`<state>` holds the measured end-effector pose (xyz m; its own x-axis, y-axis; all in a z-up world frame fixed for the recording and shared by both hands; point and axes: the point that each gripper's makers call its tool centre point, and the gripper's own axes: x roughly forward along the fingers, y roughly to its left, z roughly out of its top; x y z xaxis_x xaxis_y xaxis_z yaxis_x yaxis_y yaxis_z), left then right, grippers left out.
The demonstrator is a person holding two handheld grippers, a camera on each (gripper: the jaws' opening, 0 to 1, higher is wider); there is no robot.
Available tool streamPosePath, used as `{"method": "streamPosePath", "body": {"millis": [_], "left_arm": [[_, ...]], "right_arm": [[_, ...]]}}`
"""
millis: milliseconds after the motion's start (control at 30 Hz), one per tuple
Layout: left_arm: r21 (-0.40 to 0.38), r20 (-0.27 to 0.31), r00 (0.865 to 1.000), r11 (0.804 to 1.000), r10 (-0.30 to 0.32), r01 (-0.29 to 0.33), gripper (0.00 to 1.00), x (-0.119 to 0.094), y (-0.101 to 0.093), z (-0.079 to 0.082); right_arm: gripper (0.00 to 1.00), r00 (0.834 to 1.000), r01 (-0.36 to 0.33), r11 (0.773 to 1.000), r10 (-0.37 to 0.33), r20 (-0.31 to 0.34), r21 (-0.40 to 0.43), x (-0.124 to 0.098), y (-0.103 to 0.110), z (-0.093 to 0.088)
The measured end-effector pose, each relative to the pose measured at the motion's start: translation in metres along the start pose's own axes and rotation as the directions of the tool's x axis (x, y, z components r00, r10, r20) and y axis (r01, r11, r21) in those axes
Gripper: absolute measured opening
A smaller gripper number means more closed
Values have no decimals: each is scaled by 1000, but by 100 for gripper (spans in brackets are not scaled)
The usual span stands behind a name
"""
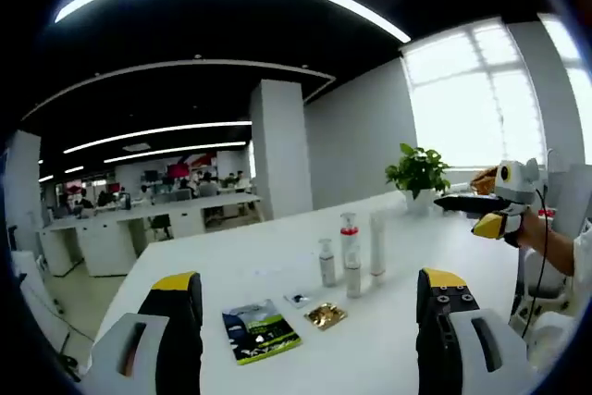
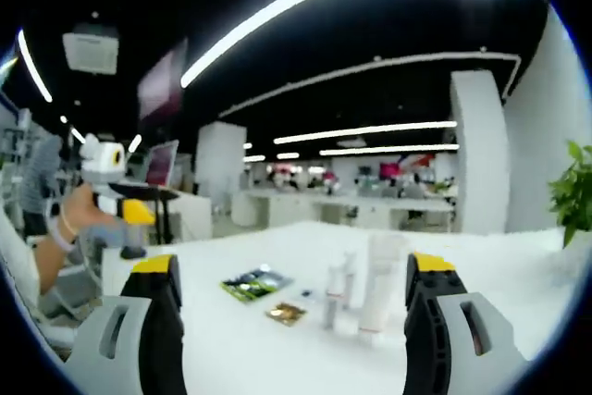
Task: Arrange the skincare products in the storage area until every visible bottle or jar stands upright without overlapping.
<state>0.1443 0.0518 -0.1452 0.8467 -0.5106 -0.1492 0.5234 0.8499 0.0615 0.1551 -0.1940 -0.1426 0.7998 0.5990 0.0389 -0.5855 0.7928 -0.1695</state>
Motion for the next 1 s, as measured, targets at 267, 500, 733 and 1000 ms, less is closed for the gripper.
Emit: {"method": "streamPosePath", "body": {"millis": [267,500,733,1000], "left_arm": [[-17,19,1000,1000,6,-6,100,-25,-4,-1],[-27,-6,996,995,93,-93,100,-51,15,-17],[-102,17,987,982,163,-160,100,-82,32,-33],[-136,-1,968,959,249,-247,99,-112,51,-56]], "right_arm": [[100,995,75,997,-77,-61,-36,-36,-8,-7],[100,984,171,985,-171,-60,2,-79,-26,-18],[100,964,247,969,-246,-100,6,-110,-40,-32],[100,954,292,956,-289,-86,26,-128,-38,-40]]}}
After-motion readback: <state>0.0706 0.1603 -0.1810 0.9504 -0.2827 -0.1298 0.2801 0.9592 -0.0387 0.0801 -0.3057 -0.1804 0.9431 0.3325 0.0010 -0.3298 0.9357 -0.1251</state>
